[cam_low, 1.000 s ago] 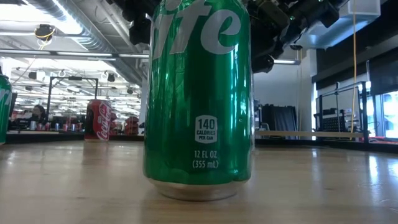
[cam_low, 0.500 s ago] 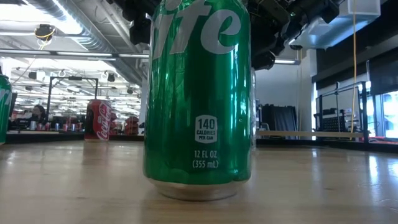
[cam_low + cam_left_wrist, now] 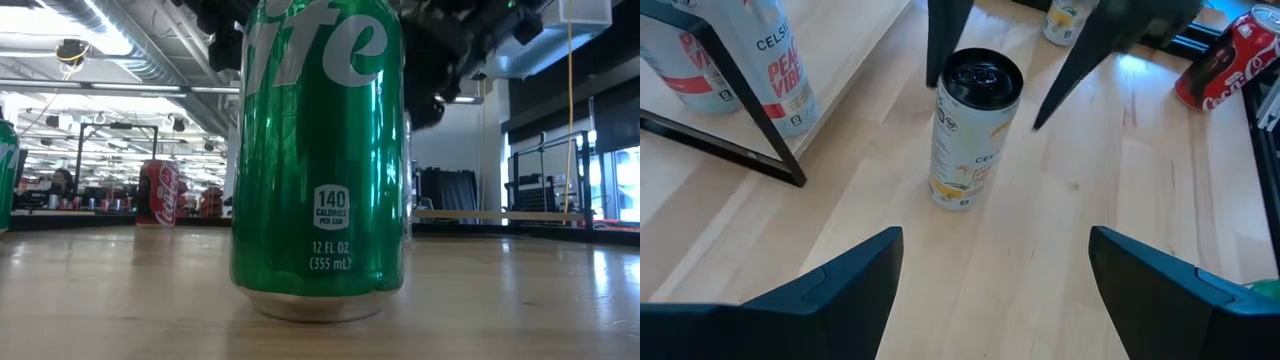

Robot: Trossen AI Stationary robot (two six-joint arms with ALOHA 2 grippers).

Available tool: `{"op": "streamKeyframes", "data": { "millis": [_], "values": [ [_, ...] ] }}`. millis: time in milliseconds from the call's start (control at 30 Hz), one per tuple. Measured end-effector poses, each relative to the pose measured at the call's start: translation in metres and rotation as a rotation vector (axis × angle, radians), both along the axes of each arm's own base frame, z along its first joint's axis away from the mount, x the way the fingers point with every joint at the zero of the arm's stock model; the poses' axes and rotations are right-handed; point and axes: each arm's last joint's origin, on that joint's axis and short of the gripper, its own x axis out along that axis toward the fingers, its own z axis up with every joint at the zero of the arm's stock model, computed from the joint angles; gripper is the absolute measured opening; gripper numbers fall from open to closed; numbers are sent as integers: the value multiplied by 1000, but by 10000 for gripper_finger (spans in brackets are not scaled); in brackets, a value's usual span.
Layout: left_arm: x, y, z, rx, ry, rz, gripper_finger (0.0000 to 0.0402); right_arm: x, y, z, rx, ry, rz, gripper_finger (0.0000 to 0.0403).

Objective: Place canned beverage on shelf
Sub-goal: Put the top white-yellow soda can on the shelf

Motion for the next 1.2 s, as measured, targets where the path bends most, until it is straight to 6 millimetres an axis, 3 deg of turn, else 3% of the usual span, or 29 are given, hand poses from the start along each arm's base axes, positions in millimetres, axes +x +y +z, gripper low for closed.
{"op": "streamKeyframes", "data": {
  "millis": [233,367,433,633,900,1067,1200],
  "values": [
    [0,0,0,-1,-6,4,307,8,-1,-19,-1,60,-28,334],
    [0,0,0,-12,-8,14,307,11,-1,-14,-12,12,-29,268],
    [0,0,0,-12,-8,14,307,7,-1,-10,-22,13,-19,227],
    [0,0,0,-21,-7,10,307,-22,-6,28,-54,-53,-10,224],
    [0,0,0,-21,-7,10,307,-76,-53,70,-147,-133,-185,224],
    [0,0,0,-20,-7,10,307,-88,-87,80,-196,-90,-232,224],
    [0,0,0,-10,-8,22,307,-87,-116,90,-216,-93,-238,224]
  ]
}}
